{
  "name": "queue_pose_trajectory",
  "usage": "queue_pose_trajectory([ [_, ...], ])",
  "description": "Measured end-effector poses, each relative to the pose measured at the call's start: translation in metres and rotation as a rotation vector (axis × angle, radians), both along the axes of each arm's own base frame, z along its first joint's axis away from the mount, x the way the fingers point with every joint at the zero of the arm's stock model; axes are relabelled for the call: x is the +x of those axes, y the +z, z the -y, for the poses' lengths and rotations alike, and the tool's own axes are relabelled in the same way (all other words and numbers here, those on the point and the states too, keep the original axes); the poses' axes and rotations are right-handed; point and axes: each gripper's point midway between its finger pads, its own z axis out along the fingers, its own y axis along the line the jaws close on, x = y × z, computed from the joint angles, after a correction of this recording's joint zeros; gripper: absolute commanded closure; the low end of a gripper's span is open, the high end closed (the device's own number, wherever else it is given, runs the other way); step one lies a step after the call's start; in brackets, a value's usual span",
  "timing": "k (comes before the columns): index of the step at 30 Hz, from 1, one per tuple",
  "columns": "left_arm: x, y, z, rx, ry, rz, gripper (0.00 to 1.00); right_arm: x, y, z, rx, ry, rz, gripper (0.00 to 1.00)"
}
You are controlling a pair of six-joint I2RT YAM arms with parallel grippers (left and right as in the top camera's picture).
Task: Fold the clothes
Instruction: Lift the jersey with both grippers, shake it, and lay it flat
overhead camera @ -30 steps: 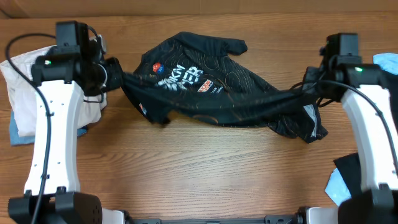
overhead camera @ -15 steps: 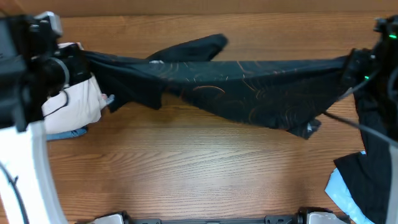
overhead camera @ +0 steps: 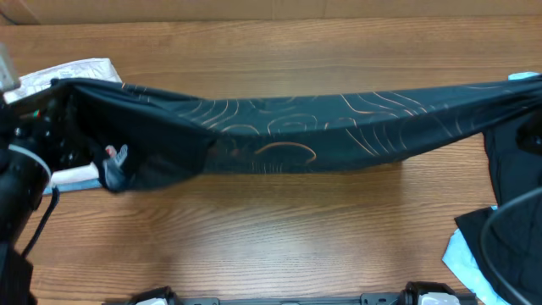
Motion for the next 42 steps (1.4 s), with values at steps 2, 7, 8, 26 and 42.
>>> queue_pose_trajectory([
  [2, 0.0, 0.001, -0.001, 0.002, 0.004, 0.002, 0.96, 0.004, 0.002, 0.001, -0.002, -0.003, 0.004, 0.96],
  [7, 0.029, -0.014, -0.008, -0.014, 0.003, -0.061, 0.96, 0.046, -0.023, 0.003, 0.002, -0.002, -0.098, 0.96],
  [8, 0.041, -0.02, -0.011, -0.019, 0.002, -0.082, 0.96, 0.061, -0.033, 0.004, 0.003, -0.001, -0.134, 0.96],
  [26, 0.296, -0.077, 0.0, -0.169, -0.298, 0.111, 0.96, 0.272, -0.137, 0.016, -0.005, -0.006, -0.213, 0.96],
  [42, 0.18, -0.102, 0.044, -0.213, -0.41, -0.319, 0.96, 0.184, -0.112, 0.026, -0.018, -0.056, -0.383, 0.96],
])
